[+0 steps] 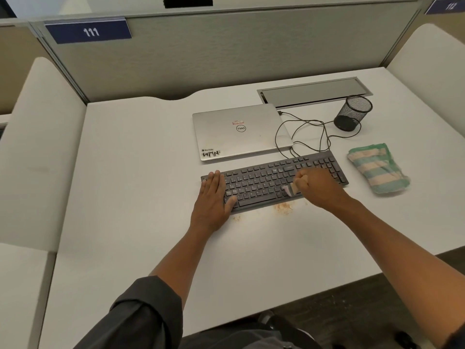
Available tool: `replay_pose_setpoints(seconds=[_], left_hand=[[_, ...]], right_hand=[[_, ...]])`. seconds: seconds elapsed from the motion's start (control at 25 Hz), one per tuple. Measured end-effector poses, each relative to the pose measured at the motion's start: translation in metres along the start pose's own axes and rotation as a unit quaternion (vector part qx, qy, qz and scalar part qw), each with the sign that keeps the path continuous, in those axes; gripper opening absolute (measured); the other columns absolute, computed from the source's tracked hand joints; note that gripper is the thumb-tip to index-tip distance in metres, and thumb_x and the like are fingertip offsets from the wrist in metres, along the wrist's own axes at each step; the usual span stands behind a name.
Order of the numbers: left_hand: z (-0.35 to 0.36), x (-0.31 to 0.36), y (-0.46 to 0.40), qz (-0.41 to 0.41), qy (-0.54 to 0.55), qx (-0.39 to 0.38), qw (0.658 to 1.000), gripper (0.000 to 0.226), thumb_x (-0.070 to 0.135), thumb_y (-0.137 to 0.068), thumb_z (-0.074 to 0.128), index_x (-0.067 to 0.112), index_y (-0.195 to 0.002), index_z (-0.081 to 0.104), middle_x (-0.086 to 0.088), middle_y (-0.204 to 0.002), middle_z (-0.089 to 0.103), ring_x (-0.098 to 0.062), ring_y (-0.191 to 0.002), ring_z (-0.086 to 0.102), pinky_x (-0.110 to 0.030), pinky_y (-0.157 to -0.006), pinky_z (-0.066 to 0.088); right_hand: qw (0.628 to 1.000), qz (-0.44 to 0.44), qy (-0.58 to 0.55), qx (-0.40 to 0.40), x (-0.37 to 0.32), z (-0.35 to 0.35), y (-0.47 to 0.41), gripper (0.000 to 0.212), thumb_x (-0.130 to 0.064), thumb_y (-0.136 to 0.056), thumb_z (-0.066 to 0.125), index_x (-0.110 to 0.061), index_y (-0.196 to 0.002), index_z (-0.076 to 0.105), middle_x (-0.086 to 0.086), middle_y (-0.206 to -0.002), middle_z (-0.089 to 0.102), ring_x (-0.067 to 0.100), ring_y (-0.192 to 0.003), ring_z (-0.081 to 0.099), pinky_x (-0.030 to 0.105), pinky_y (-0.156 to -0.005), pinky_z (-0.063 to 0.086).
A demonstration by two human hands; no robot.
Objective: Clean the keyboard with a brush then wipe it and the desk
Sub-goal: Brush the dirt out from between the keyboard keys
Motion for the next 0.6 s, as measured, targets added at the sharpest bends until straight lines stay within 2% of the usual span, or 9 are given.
replay_pose_setpoints(seconds=[0.08,0.24,0.32,0.44,0.6], left_hand=[[0.002,-0.001,-0.001,-0.004,-0.003,0.003,1.000,0.086,0.063,-0.096,0.012,0.007,-0.162,0.010,-0.008,-0.170,0.003,-0.018,-0.157,-0.007,-0.025,-0.121,-0.017],[0.006,-0.001,-0.001,-0.002,-0.018,0.010,1.000,0.083,0.059,-0.098,0.012,0.006,-0.162,0.009,-0.009,-0.170,0.002,-0.018,-0.157,-0.008,-0.026,-0.122,-0.017],[0.006,-0.001,-0.001,0.000,-0.021,0.011,1.000,0.082,0.057,-0.098,0.012,0.006,-0.162,0.010,-0.009,-0.170,0.004,-0.019,-0.157,-0.007,-0.028,-0.123,-0.016],[0.006,0.000,0.000,0.001,-0.023,0.015,1.000,0.081,0.056,-0.099,0.014,0.006,-0.162,0.011,-0.009,-0.170,0.005,-0.019,-0.157,-0.006,-0.030,-0.124,-0.014],[0.006,0.000,0.000,0.001,-0.020,0.017,1.000,0.081,0.057,-0.098,0.013,0.006,-0.162,0.011,-0.009,-0.170,0.005,-0.019,-0.157,-0.005,-0.031,-0.125,-0.013]], right_hand=[[0.999,0.011,-0.005,-0.032,0.004,-0.008,0.001,0.021,-0.015,-0.094,0.050,-0.008,-0.087,0.069,0.008,-0.083,0.069,0.022,-0.072,0.062,0.023,-0.053,0.036],[0.999,0.025,0.009,0.043,0.003,-0.025,-0.004,0.021,-0.018,-0.098,0.048,-0.009,-0.093,0.067,0.008,-0.084,0.068,0.021,-0.070,0.060,0.021,-0.051,0.033],[0.999,-0.008,0.034,0.005,-0.008,-0.012,-0.002,0.024,-0.020,-0.100,0.047,-0.007,-0.096,0.067,0.008,-0.087,0.069,0.018,-0.073,0.058,0.018,-0.054,0.032],[0.998,-0.052,0.003,-0.042,-0.015,0.002,0.005,0.023,-0.020,-0.100,0.049,-0.008,-0.098,0.069,0.003,-0.092,0.068,0.014,-0.079,0.058,0.017,-0.060,0.035],[0.999,0.013,-0.039,0.016,-0.001,-0.017,-0.004,0.018,-0.018,-0.098,0.054,-0.012,-0.089,0.069,-0.001,-0.075,0.063,0.013,-0.069,0.056,0.022,-0.054,0.033]])
Point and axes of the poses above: each hand's wrist, its own y-axis away from the middle knuckle, its own z-axis out of the palm, x = y × z, the point moved 4 cm from there along -y, towards the middle knuckle
